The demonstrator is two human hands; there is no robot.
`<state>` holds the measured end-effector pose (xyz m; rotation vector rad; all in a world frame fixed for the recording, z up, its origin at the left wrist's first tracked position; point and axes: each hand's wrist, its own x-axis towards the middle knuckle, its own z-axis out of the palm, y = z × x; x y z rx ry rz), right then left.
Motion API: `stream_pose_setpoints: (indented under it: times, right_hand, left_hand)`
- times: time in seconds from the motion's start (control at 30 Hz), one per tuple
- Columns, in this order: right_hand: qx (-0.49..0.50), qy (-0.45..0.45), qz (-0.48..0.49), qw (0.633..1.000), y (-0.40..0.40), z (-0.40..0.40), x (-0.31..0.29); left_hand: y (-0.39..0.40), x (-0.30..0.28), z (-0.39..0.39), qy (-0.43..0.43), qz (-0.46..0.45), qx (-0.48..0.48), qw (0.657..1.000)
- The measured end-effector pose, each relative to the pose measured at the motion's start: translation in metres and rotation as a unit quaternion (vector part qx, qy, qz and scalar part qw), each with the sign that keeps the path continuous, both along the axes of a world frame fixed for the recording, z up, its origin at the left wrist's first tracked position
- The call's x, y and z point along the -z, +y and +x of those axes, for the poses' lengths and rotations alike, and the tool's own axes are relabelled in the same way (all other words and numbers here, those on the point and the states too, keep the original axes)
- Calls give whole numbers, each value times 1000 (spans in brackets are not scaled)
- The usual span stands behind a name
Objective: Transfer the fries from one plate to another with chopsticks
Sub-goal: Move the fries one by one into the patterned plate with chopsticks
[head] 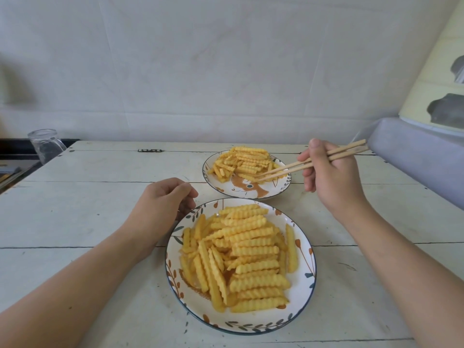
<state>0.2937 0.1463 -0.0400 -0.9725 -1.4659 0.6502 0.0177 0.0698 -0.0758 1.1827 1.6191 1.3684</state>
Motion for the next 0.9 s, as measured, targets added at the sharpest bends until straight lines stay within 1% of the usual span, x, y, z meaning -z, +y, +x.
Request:
stream_pose_setpoints:
  times: [0.13,0.37,0.43,0.47,0.57,0.63,0.73,0.9]
  right_hand:
    - [-1,36,9,999,-1,3,-4]
    - [-14,14,-18,1000,4,-2,5]
    - [-10,40,-20,999,3,-2,-1]
    - [-12,68,-18,997,1,-1,-6]
    - [-63,163,-20,984,-9,7,-29]
    - [-121,191,-38,973,-17,15,-41]
    - [-184,181,-51,965,-24,24,-47]
    - [-233,142,-60,960,-26,21,-45]
  left_hand:
    - [1,2,-1,3,0,-1,1000]
    - [0,1,0,-1,-1,-4,1000]
    - [0,0,0,-3,-2,-5,1000]
    - [0,0,0,-3,-4,-5,1000]
    - [0,0,0,-1,-5,0,1000]
    - [0,1,-1,-2,-3,1,1000]
    - [0,1,-1,-3,-3,0,1000]
    - [-1,1,-1,2,-3,2,1000]
